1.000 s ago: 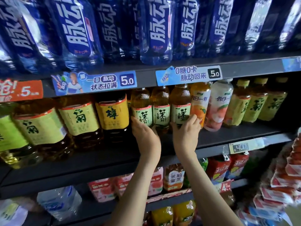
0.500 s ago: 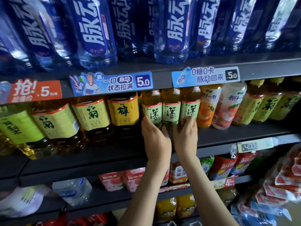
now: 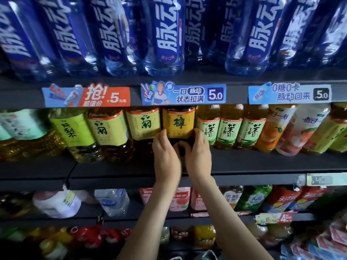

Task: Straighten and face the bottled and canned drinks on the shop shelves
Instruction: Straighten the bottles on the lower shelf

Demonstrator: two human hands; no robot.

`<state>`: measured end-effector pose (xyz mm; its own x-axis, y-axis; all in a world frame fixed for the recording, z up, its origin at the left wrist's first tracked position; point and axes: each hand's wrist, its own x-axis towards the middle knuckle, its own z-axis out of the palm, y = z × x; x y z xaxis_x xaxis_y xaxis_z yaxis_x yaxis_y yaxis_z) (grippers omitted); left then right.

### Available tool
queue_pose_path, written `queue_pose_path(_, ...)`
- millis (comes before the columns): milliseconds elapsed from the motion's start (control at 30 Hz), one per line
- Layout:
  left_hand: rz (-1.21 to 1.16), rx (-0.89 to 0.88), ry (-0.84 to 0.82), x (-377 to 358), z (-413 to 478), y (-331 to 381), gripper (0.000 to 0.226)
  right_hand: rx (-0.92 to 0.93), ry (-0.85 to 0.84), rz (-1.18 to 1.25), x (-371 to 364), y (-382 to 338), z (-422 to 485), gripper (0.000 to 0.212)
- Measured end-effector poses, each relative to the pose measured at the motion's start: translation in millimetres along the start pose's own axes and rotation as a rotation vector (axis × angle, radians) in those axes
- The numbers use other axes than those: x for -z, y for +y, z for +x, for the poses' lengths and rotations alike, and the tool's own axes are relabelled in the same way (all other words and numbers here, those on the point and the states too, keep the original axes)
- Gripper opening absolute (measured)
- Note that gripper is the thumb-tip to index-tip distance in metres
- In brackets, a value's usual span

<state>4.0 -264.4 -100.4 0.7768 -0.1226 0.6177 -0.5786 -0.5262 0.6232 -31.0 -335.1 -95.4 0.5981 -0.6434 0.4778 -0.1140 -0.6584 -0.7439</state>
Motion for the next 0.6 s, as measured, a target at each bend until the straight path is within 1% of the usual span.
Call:
queue_pose_path(33, 0.010, -0.037, -0.012, 2, -1, -1, 0.051, -0.004, -0.003, -0.009, 0, 1, 2, 0.040)
queue_pose_path(100, 0.048, -0.108, 0.045, 11, -5, -5, 0.049, -0.006, -0.017, -0.019, -1, 2, 3, 0.041)
queue_pose_path(200, 0.074, -0.171, 0.251, 36, -8, -18, 0.044, -0.037, 0.015, -0.026, -3, -6, -2, 0.048)
queue_pose_path(267, 0.128, -0.111, 0.375, 55, -5, -40, 0.054, 0.012, 0.117, -0.024, -6, -17, -12, 0.052)
queue_pose_path(300, 0.145, -0.031, 0.402, 64, -2, -54, 0.063, 0.063, 0.158, -0.024, -9, -25, -19, 0.053)
queue_pose_path(333, 0.149, 0.068, 0.406, 72, 2, -70, 0.075, 0.117, 0.168, -0.016, -15, -33, -26, 0.052)
queue_pose_path(400, 0.118, 0.238, 0.357, 88, 11, -96, 0.097, 0.179, 0.104, 0.019, -30, -49, -38, 0.052)
queue_pose_path(467, 0.051, 0.349, 0.275, 102, 19, -113, 0.115, 0.151, 0.026, 0.044, -47, -63, -47, 0.058)
queue_pose_path(533, -0.016, 0.424, 0.190, 116, 27, -124, 0.120, 0.105, -0.005, 0.021, -61, -74, -52, 0.070)
queue_pose_path(600, -0.051, 0.464, 0.112, 128, 37, -132, 0.116, 0.041, -0.007, -0.017, -70, -82, -53, 0.078)
